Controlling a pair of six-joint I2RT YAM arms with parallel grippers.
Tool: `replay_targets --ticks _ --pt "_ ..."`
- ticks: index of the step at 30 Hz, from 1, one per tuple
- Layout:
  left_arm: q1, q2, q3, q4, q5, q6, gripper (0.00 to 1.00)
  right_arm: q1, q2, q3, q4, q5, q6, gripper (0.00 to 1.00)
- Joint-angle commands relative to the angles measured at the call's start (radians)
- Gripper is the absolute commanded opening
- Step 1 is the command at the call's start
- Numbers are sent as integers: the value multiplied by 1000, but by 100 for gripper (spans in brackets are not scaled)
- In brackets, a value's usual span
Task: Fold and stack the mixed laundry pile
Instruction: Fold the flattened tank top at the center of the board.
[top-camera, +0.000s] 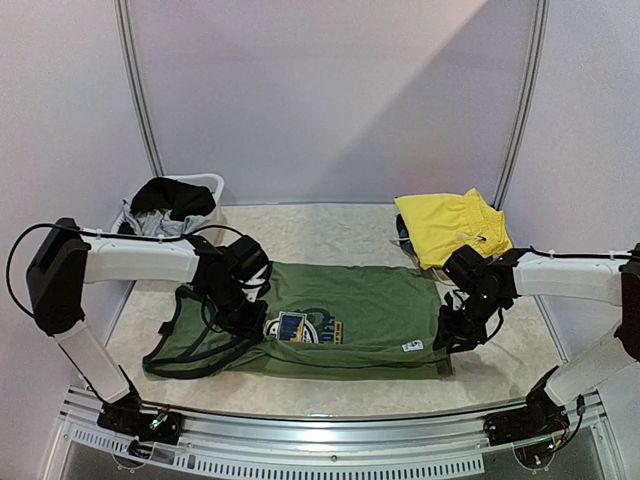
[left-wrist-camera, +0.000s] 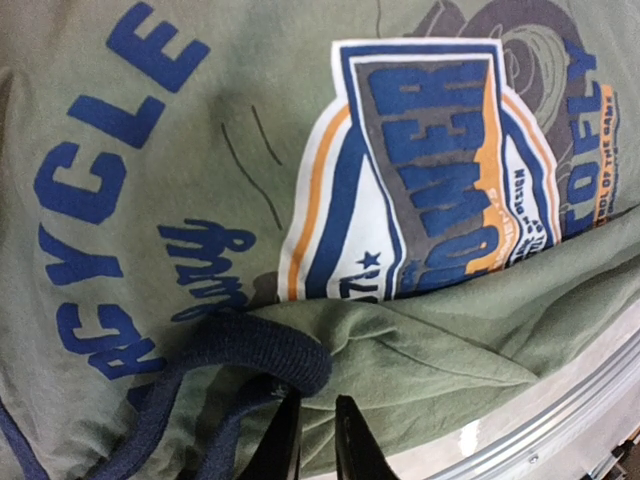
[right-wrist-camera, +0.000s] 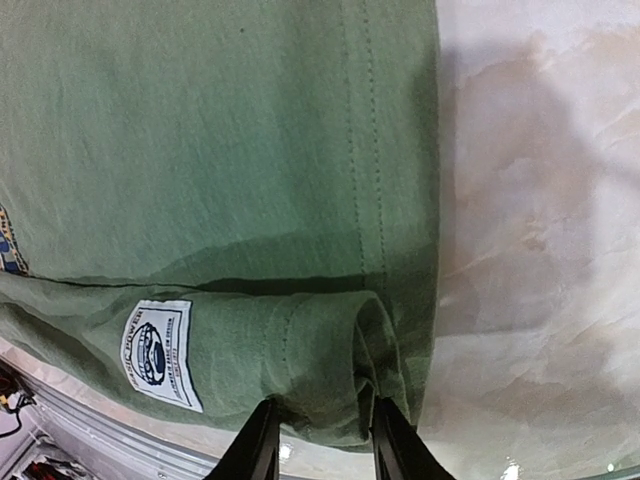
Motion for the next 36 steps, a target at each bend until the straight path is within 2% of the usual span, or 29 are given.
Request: replay_targets --ticks 1,6,16,25,26,29,31,36 --pt "6 21 1 15 -3 7 12 -6 23 2 30 -11 -14 27" --pt "6 33 16 5 -3 7 0 -5 37 20 24 -3 -16 1" --pt "16 53 120 -108 -78 2 0 -32 85 161 -93 78 -15 0" --pt "31 99 213 -192 -104 -1 0 -57 200 266 -146 134 -20 0" --pt "29 81 197 -191 -101 -6 2 -60 215 279 -151 137 -23 0" --pt "29 -16 119 -161 -91 -16 26 -63 248 308 -155 140 -34 0" --pt "29 -46 84 -135 -73 1 36 -62 266 319 -151 139 -38 0" --pt "29 -30 59 -105 -42 15 38 -64 314 355 -149 124 -48 0"
